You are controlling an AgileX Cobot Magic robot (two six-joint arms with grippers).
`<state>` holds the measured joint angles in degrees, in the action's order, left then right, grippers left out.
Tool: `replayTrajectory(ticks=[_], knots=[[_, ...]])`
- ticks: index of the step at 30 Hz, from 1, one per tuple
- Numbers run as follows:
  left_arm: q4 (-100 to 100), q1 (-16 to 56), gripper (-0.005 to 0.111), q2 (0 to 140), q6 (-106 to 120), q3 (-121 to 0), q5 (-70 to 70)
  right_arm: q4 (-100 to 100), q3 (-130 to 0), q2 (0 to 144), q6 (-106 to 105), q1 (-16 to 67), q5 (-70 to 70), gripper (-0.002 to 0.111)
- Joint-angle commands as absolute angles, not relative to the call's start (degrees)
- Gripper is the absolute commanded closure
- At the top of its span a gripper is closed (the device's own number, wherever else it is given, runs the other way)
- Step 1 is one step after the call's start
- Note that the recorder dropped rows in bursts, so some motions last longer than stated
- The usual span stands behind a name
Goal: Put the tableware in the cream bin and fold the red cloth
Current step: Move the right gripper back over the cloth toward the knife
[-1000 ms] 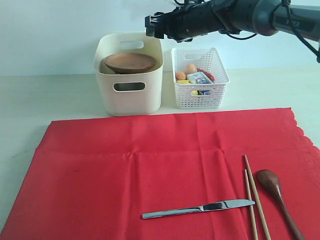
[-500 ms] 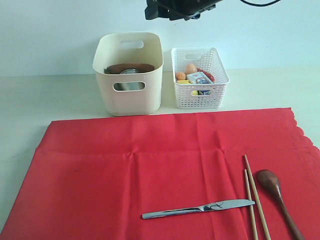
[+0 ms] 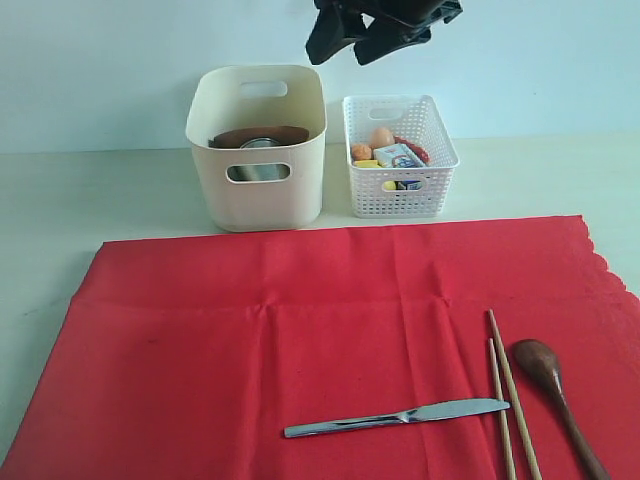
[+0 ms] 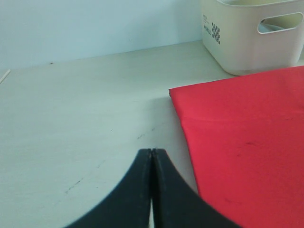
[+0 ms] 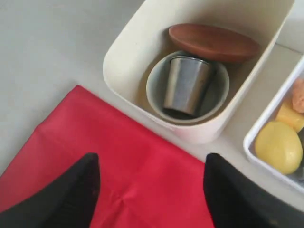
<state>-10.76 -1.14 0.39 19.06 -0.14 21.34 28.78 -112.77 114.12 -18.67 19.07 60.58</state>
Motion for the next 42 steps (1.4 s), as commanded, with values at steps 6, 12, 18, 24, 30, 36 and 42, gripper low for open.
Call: replayTrajectory(ticks=[6,12,18,24,30,36,42], knots=[[-11.0,-0.9,0.107,0.0,19.3,0.0,21.3,23.2,-89.3,96.4,-18.8,19.3,55.1,0.049],[-11.0,-0.9,0.107,0.0,19.3,0.0,21.3,23.6,-77.9,86.3,-19.3,19.3,52.0,0.049],[-11.0,-0.9,0.107,0.0,19.3,0.0,21.3,25.1,-72.5,82.0,-19.4,19.3,51.5,0.049],[-11.0,-0.9,0.107,0.0,19.3,0.0,21.3,28.6,-68.9,82.1,-21.6,19.3,49.2,0.049],[-11.0,-0.9,0.107,0.0,19.3,0.0,21.3,28.4,-68.9,82.1,-21.9,19.3,49.6,0.049],[-11.0,-0.5,0.107,0.0,19.3,0.0,21.3,28.4,-68.9,82.1,-25.9,19.3,51.0,0.049],[-11.0,-0.5,0.107,0.0,19.3,0.0,21.3,28.2,-66.9,82.6,-38.0,19.3,54.3,0.049]])
